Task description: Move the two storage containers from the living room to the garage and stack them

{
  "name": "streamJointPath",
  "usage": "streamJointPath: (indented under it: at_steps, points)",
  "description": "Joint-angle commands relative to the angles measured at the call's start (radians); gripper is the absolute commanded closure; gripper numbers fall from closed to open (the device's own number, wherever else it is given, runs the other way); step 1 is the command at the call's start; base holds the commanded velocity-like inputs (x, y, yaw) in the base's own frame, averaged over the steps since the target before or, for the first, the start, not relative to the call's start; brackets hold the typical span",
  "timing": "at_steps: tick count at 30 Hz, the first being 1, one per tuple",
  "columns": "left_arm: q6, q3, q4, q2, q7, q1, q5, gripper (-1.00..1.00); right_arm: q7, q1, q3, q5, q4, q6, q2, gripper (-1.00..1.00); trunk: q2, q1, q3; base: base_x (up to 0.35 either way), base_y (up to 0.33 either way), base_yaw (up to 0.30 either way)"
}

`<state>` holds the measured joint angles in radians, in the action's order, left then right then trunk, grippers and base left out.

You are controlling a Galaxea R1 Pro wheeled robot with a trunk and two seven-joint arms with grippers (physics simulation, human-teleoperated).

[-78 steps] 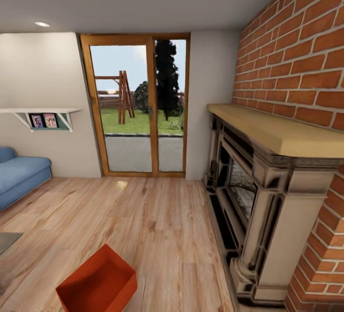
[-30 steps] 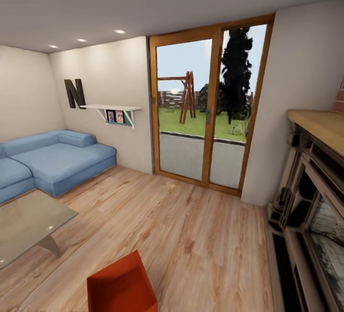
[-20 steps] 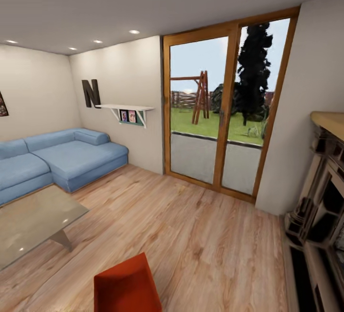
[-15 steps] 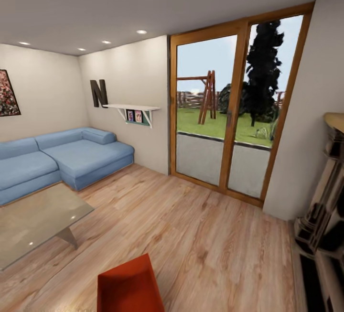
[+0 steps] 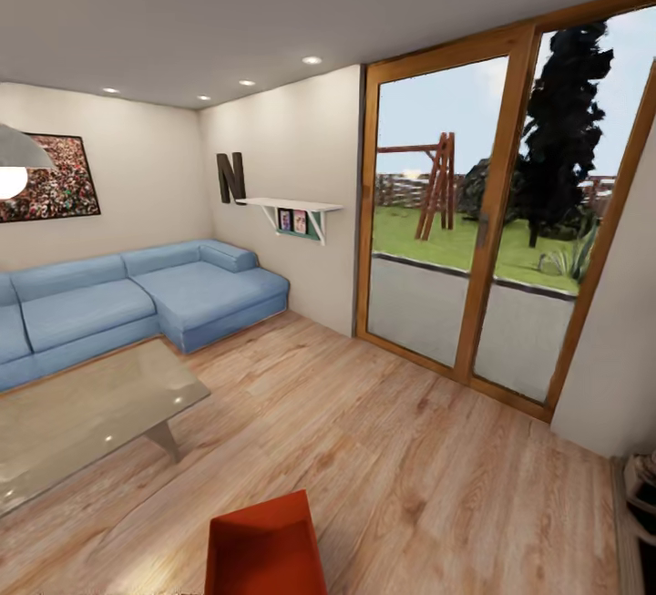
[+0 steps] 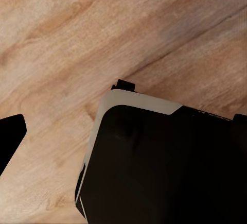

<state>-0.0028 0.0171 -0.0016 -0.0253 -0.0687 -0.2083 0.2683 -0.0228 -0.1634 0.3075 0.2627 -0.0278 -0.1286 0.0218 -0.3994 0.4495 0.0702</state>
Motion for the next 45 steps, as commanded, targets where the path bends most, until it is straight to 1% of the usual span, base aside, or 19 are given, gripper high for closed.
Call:
streamJointPath:
  at_steps: [1,35,45]
  points:
    - [0.000,0.002,0.000,0.000,-0.002,0.000,0.003,-1.00,-0.001,-0.001,0.008,0.009,-0.003,-0.006,0.000,-1.00,-0.001,0.001,0.000,0.108,-0.009,0.269]
    - [-0.003,0.001,0.000,0.001,-0.002,0.000,0.003,-1.00,0.000,-0.001,0.008,0.009,-0.003,-0.006,0.000,-1.00,-0.001,0.001,0.000,0.011,-0.001,0.268]
    - [-0.003,0.001,0.000,0.001,-0.002,0.000,0.003,-1.00,0.000,-0.001,0.010,0.008,-0.003,-0.007,0.000,-1.00,-0.001,0.001,0.000,0.000,0.000,0.063]
